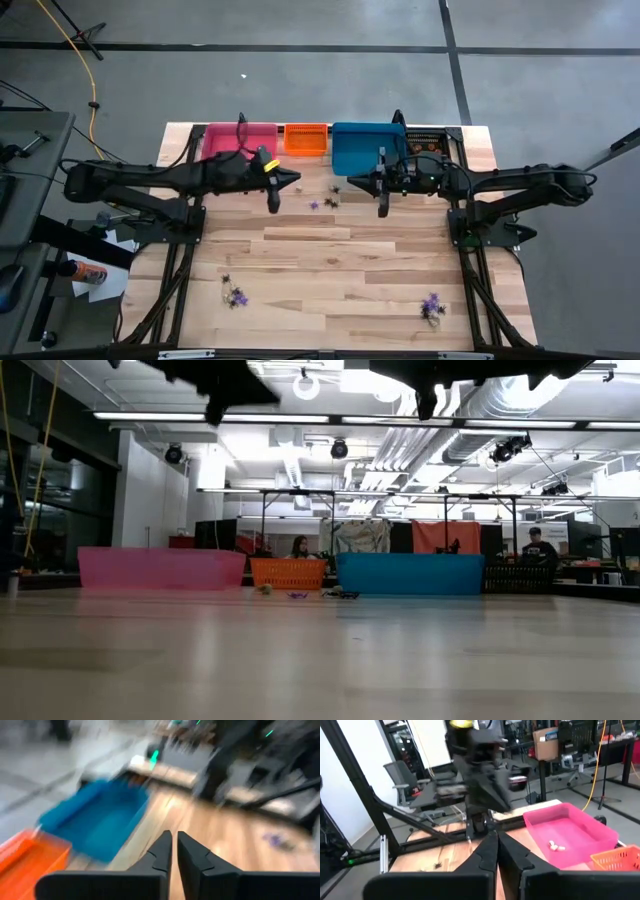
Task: Sort Halloween decoration
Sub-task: Put the white skull toy into the pink bin
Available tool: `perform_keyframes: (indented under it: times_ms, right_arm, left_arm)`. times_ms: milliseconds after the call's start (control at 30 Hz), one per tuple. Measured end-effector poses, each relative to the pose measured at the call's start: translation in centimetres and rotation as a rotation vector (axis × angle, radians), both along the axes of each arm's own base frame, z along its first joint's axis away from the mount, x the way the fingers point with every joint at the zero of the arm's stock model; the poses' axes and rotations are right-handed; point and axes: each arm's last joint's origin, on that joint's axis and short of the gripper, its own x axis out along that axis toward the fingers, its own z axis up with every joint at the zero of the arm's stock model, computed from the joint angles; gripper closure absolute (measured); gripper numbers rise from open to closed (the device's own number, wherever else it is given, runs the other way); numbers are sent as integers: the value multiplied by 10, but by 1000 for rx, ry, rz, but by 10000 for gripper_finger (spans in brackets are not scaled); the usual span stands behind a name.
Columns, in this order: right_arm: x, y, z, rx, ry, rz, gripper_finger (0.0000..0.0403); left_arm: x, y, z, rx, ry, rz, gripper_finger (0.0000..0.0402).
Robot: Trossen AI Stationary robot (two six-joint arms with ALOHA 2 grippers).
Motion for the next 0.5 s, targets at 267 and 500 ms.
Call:
perform_keyframes:
  times_ms: [267,500]
  right_arm:
    - [-13,-3,2,13,61,-16,400]
    - [-14,-4,1,10,79,-43,402]
  left_arm:
    - [33,39,-33,-16,432,-94,296]
    - [57,69,-91,113,789,-221,241]
